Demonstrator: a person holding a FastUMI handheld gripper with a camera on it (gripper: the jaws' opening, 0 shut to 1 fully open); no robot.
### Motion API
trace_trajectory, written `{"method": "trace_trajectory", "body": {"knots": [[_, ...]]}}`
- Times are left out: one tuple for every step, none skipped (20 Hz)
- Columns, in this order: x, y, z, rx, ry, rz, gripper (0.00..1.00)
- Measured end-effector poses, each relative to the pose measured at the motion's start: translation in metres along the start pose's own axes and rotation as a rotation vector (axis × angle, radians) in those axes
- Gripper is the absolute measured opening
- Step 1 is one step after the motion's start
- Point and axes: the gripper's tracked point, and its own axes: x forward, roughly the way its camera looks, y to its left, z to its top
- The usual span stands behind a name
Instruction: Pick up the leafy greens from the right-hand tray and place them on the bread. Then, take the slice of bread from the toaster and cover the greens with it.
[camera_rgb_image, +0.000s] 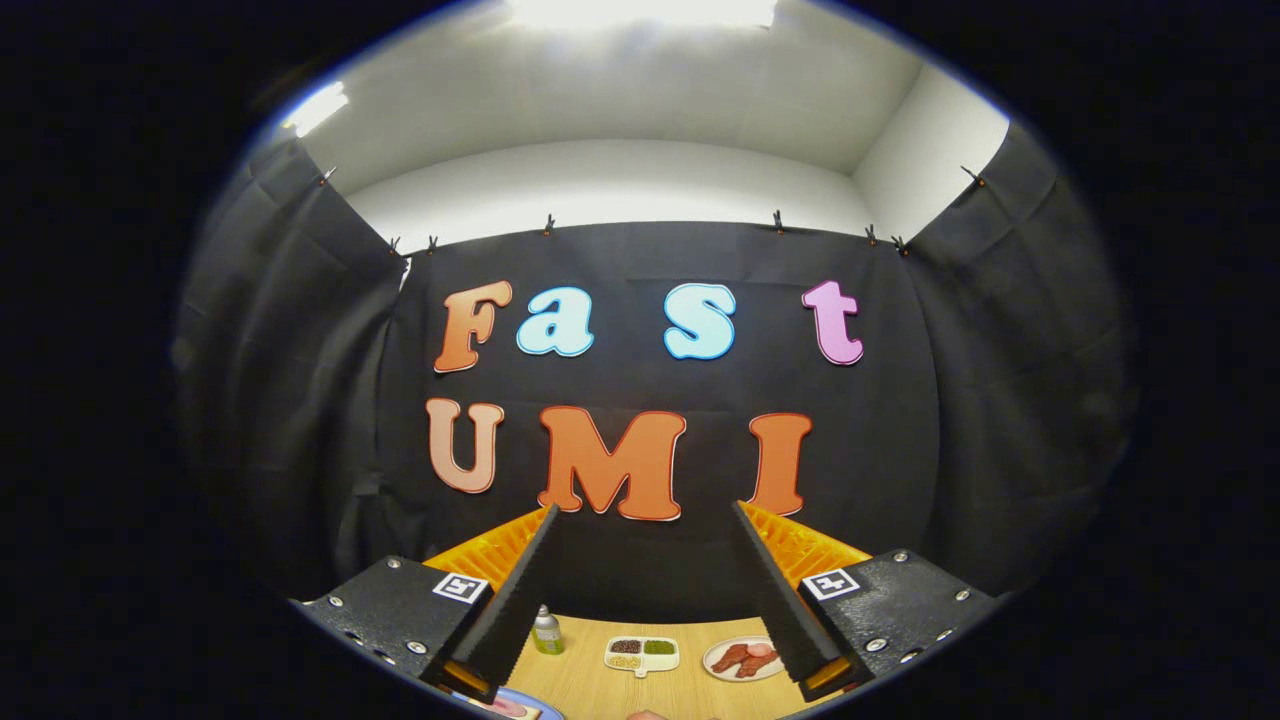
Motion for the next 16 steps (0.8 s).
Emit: {"method": "trace_trajectory", "body": {"knots": [[0.001,-0.003,0.001,-0.002,-0.002,-0.003,0.98],[0.001,-0.003,0.004,-0.003,-0.007,-0.003,0.98],[0.001,-0.003,0.006,-0.003,-0.013,-0.005,0.98],[0.002,-0.004,0.006,-0.007,-0.017,-0.006,0.98],[0.002,-0.005,0.005,-0.012,-0.017,-0.011,0.98],[0.002,-0.007,0.003,-0.016,-0.014,-0.016,0.98],[0.001,-0.008,-0.001,-0.018,-0.009,-0.018,0.98],[0.003,-0.008,-0.007,-0.016,0.001,-0.021,0.98],[0.004,-0.009,-0.017,-0.01,0.019,-0.023,0.98],[0.006,-0.009,-0.028,-0.002,0.042,-0.022,0.98],[0.007,-0.007,-0.037,0.001,0.066,-0.012,0.98],[0.008,-0.003,-0.045,-0.006,0.079,0.005,0.98],[0.008,-0.003,-0.05,-0.019,0.085,0.01,0.99],[0.009,-0.004,-0.058,-0.032,0.091,0.008,0.98],[0.01,-0.004,-0.07,-0.035,0.112,0.007,0.98],[0.01,-0.002,-0.087,-0.024,0.157,0.017,0.98]]}}
